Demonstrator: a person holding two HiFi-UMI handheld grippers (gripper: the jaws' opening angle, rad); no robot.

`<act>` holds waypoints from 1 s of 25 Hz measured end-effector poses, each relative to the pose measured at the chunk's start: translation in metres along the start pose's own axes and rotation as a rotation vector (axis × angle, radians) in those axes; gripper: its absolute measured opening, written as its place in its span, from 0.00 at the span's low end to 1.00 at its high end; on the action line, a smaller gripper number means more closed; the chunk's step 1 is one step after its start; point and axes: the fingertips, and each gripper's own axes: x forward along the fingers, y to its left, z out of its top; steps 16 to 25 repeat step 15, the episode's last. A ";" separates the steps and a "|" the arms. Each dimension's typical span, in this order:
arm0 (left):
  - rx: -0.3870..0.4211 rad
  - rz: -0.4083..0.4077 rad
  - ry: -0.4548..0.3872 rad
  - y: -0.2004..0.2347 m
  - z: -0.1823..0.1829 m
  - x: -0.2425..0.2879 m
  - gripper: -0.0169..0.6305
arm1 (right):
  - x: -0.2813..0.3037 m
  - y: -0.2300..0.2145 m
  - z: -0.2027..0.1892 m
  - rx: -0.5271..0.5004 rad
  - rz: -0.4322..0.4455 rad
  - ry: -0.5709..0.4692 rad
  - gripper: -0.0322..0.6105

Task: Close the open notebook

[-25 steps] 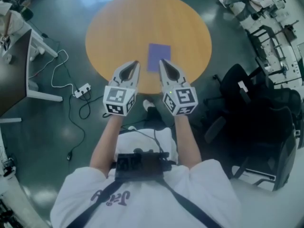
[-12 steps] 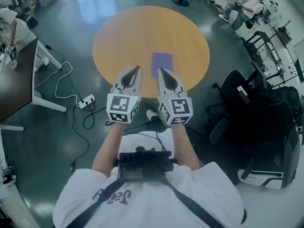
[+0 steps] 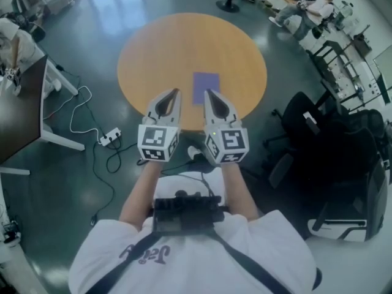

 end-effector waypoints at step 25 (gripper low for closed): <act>-0.022 0.017 0.032 -0.004 -0.010 0.006 0.06 | -0.003 -0.017 -0.004 0.015 -0.015 0.022 0.08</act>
